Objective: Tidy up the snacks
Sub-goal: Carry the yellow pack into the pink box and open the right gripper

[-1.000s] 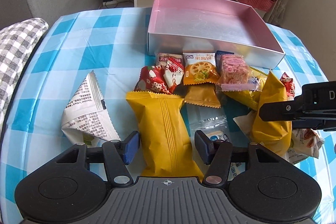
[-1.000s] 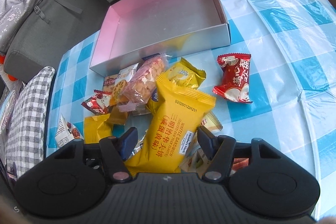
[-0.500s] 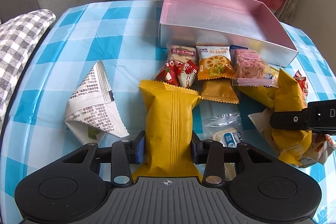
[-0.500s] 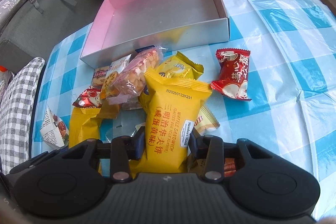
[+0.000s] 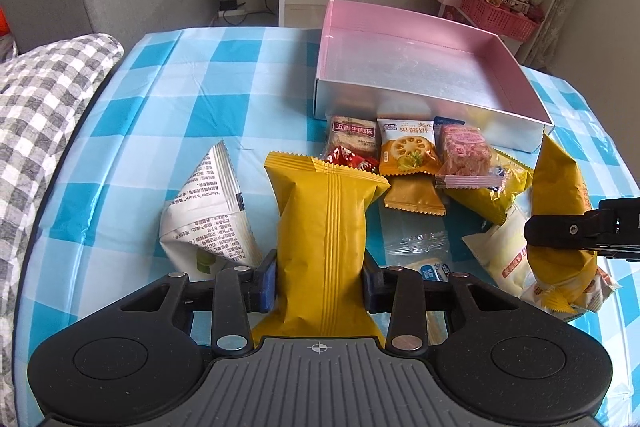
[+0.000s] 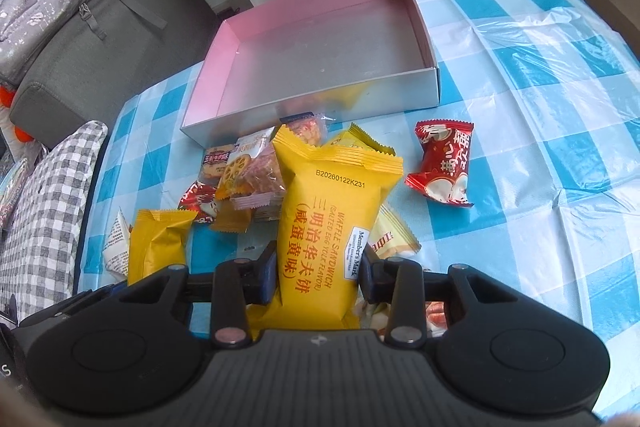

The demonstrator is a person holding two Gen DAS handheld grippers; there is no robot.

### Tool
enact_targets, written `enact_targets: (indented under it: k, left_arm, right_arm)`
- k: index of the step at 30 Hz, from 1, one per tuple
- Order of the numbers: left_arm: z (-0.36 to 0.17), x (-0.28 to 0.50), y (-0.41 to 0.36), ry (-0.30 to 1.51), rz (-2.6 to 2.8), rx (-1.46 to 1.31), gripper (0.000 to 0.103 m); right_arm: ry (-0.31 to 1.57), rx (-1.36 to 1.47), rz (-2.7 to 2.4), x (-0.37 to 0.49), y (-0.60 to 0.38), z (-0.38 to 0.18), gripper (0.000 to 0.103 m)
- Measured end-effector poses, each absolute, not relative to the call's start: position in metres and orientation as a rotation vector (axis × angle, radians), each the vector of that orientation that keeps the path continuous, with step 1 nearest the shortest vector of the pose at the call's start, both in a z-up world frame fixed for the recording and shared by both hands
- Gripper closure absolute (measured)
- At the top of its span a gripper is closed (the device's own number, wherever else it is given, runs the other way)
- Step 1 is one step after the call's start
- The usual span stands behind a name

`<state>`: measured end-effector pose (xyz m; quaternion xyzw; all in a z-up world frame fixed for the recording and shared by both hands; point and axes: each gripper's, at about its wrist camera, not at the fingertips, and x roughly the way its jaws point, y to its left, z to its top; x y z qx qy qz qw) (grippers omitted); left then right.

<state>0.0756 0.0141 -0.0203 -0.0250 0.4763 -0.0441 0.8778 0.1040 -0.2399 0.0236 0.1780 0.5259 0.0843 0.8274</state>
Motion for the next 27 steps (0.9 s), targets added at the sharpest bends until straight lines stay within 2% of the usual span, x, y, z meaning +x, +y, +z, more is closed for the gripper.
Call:
enact_targets:
  k: [27]
  left_arm:
    - [0.038, 0.085, 0.017, 0.844, -0.125, -0.12, 0.068]
  right_arm:
    - [0.971, 0.418, 0.186, 0.11, -0.256, 0.061, 0.068]
